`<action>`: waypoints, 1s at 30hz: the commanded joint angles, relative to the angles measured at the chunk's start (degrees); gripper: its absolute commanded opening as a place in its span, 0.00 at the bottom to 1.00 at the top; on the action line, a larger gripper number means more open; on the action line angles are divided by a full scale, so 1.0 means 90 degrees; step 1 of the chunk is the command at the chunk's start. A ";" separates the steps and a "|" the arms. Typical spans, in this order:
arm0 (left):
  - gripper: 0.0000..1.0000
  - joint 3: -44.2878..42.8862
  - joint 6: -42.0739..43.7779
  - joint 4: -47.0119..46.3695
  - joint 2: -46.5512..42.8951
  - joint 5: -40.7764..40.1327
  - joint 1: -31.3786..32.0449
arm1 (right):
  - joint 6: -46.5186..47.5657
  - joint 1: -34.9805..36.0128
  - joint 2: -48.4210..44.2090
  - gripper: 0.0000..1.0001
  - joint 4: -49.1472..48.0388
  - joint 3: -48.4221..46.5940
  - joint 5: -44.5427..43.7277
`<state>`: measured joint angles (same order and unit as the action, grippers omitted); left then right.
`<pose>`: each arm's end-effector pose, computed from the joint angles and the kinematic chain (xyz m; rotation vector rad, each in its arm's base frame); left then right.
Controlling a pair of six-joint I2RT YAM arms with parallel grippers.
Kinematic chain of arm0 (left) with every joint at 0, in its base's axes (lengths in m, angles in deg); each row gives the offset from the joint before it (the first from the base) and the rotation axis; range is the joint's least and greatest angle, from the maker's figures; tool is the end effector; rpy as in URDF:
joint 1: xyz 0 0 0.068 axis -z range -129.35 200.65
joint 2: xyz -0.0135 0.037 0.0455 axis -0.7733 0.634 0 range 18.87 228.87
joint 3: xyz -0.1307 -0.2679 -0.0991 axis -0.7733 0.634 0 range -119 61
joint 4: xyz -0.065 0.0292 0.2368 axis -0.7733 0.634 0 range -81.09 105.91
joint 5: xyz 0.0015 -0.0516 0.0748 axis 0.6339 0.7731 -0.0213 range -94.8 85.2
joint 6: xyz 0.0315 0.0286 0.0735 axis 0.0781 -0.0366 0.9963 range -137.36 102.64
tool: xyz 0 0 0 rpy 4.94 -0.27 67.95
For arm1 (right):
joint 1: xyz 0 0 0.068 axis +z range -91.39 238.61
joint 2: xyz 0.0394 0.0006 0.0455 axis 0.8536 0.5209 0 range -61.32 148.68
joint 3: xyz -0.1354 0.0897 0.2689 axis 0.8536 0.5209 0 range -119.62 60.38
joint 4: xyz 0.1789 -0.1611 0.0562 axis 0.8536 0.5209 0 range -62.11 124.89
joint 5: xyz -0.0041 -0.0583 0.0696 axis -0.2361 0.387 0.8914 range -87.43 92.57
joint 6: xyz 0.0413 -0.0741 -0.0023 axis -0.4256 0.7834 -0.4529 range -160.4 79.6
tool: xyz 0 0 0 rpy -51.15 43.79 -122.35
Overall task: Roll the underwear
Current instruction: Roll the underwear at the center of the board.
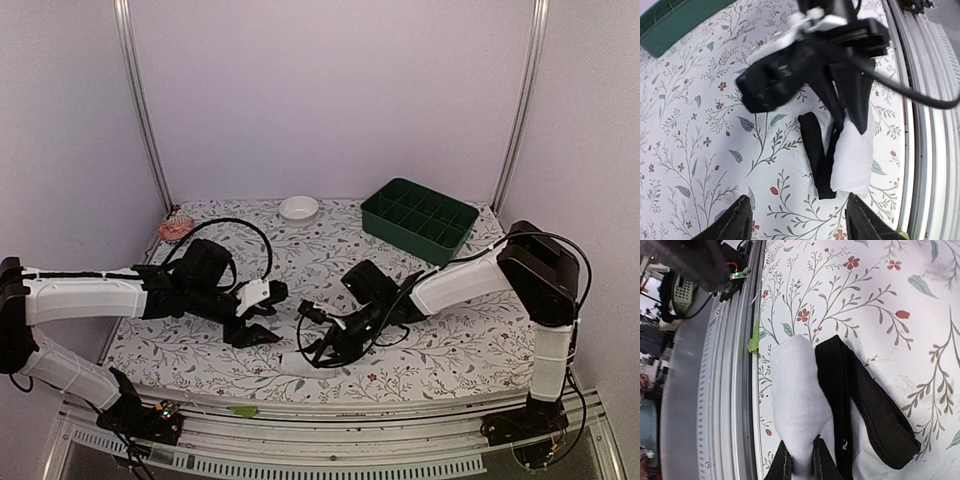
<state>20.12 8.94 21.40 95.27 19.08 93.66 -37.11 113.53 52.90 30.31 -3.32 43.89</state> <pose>0.1733 -0.2029 0.2210 1.5262 1.8652 -0.6365 0.1990 0.3691 0.1501 -1.5455 2.1033 1.2571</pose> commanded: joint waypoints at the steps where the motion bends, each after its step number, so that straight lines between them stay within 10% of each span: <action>1: 0.65 0.0558 0.0105 -0.0655 -0.0572 -0.0531 0.0465 | -0.0935 -0.0309 0.0757 0.00 0.0978 -0.0325 0.1243; 12: 0.63 0.1270 0.0205 -0.1338 -0.0512 -0.1649 0.2009 | -0.1551 -0.0472 0.2063 0.00 0.1983 -0.1438 0.2004; 30: 0.53 0.0463 0.1177 -0.1767 0.1656 -0.2209 0.2279 | -0.1638 -0.0577 0.2743 0.00 0.2437 -0.1770 0.1873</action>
<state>27.00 16.20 4.90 106.39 -0.59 113.00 -51.82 107.27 72.09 45.85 -21.75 71.71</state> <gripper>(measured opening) 0.547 0.101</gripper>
